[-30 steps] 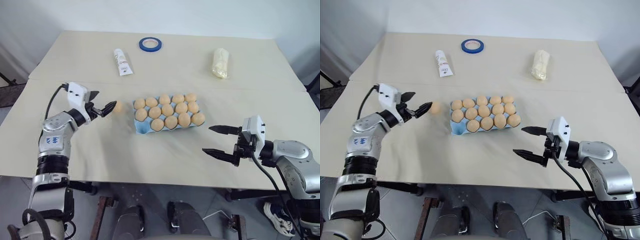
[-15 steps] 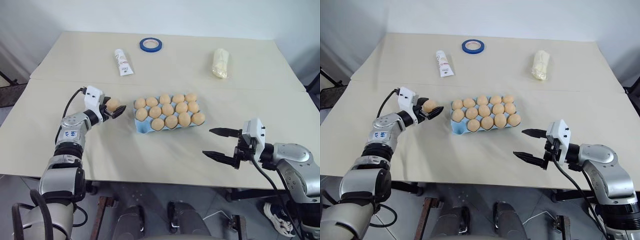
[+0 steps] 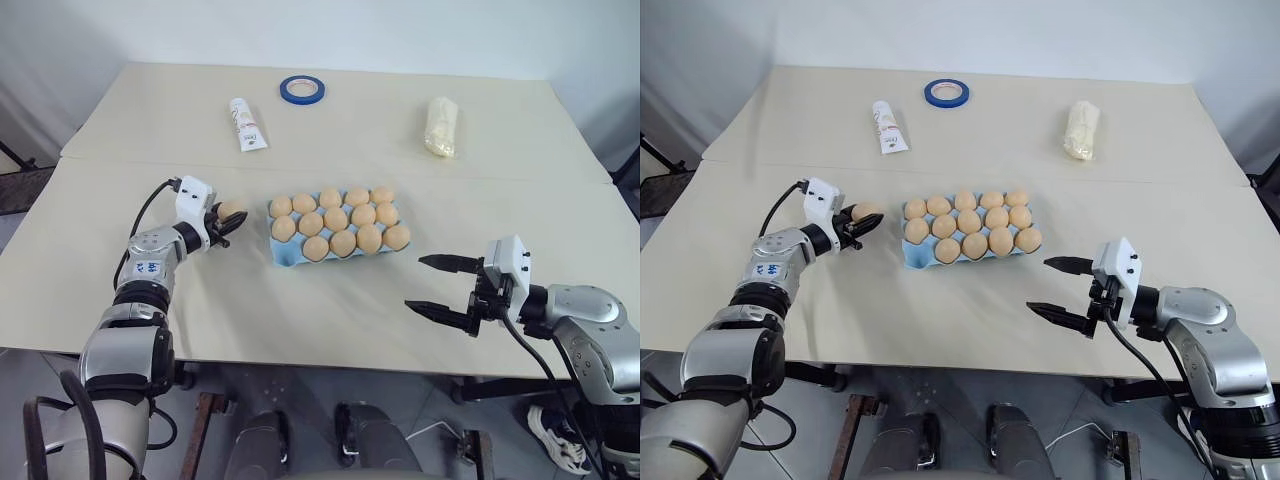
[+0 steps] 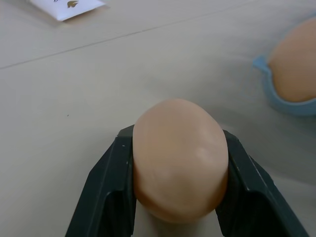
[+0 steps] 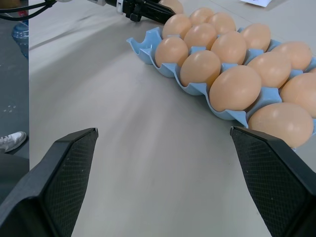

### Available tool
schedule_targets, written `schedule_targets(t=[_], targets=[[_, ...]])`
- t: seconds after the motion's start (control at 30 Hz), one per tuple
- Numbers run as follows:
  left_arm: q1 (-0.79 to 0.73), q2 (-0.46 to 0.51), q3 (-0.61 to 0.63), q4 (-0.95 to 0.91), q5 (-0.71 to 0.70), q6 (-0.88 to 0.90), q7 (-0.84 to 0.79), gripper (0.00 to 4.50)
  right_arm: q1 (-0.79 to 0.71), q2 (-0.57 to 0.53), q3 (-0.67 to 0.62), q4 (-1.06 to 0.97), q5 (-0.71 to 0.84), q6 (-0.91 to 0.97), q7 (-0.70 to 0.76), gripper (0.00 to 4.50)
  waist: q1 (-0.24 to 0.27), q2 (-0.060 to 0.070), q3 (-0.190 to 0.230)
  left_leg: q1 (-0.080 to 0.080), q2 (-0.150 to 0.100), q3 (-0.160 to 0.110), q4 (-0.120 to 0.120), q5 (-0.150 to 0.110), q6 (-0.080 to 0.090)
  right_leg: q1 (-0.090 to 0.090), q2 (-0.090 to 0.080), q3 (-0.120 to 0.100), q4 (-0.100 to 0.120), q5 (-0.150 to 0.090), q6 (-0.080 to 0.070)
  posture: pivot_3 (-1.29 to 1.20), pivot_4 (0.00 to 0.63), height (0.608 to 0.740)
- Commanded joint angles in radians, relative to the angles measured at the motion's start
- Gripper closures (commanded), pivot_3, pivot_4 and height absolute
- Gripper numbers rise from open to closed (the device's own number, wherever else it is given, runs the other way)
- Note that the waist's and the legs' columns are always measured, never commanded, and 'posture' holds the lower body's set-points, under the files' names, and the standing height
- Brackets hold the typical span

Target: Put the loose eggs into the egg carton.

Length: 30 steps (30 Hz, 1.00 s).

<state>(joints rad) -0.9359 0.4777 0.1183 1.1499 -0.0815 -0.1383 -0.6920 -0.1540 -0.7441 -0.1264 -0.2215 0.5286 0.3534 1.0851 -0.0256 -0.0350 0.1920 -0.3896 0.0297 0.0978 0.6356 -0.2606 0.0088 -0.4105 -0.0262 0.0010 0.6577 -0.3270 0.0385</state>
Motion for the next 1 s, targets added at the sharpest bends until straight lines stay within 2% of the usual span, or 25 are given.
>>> schedule_targets(t=[0.03, 0.13, 0.23, 0.43, 0.63, 1.0], targets=[[-0.005, 0.010, -0.011, -0.174, -0.033, -0.010, -0.116, 2.92, 0.003, -0.015, -0.027, -0.014, 0.004, -0.010, -0.001, 0.00, 0.001, 0.000, 0.000, 0.000, 0.000, 0.000, 0.000, 0.000, 0.000, 0.000, 0.000, 0.000, 0.000, 0.000, 0.000, 0.00, 0.150, 0.740], [0.047, -0.003, -0.016, -0.381, -0.091, 0.064, -0.205, 2.93, 0.004, -0.012, -0.027, -0.014, 0.003, -0.013, -0.002, 0.00, 0.001, 0.000, 0.000, 0.000, 0.000, 0.000, 0.000, 0.000, 0.000, 0.000, 0.000, 0.000, 0.000, 0.000, 0.000, 0.00, 0.150, 0.740], [0.150, 0.015, -0.054, -0.633, -0.158, 0.219, -0.320, 2.93, 0.004, -0.006, -0.027, -0.014, 0.003, -0.021, -0.004, 0.00, -0.004, 0.000, 0.000, 0.000, 0.000, 0.000, 0.000, 0.000, -0.001, 0.000, 0.000, 0.001, 0.001, 0.000, 0.000, 0.00, 0.150, 0.740], [0.313, 0.074, -0.111, -0.869, -0.198, 0.329, -0.445, 2.93, 0.020, 0.003, -0.024, -0.026, 0.003, -0.026, -0.013, 0.00, -0.005, 0.000, 0.000, 0.002, 0.001, 0.001, 0.000, 0.002, -0.002, 0.000, 0.001, 0.002, 0.004, -0.001, -0.002, 0.00, 0.150, 0.740], [0.334, 0.076, -0.112, -0.904, -0.201, 0.348, -0.441, 2.93, 0.027, 0.009, -0.022, -0.032, 0.004, -0.029, -0.019, 0.00, 0.000, 0.000, 0.000, 0.003, 0.000, 0.000, 0.001, 0.005, 0.001, 0.002, -0.001, 0.002, 0.003, 0.002, -0.002, 0.00, 0.150, 0.740], [0.261, 0.009, -0.128, -0.773, -0.170, 0.263, -0.382, 2.93, 0.032, 0.009, -0.022, -0.041, 0.006, -0.021, -0.033, 0.00, -0.002, 0.000, 0.000, 0.001, 0.000, 0.000, 0.000, 0.004, 0.001, 0.001, 0.000, 0.001, 0.002, 0.002, -0.001, 0.00, 0.150, 0.740]])
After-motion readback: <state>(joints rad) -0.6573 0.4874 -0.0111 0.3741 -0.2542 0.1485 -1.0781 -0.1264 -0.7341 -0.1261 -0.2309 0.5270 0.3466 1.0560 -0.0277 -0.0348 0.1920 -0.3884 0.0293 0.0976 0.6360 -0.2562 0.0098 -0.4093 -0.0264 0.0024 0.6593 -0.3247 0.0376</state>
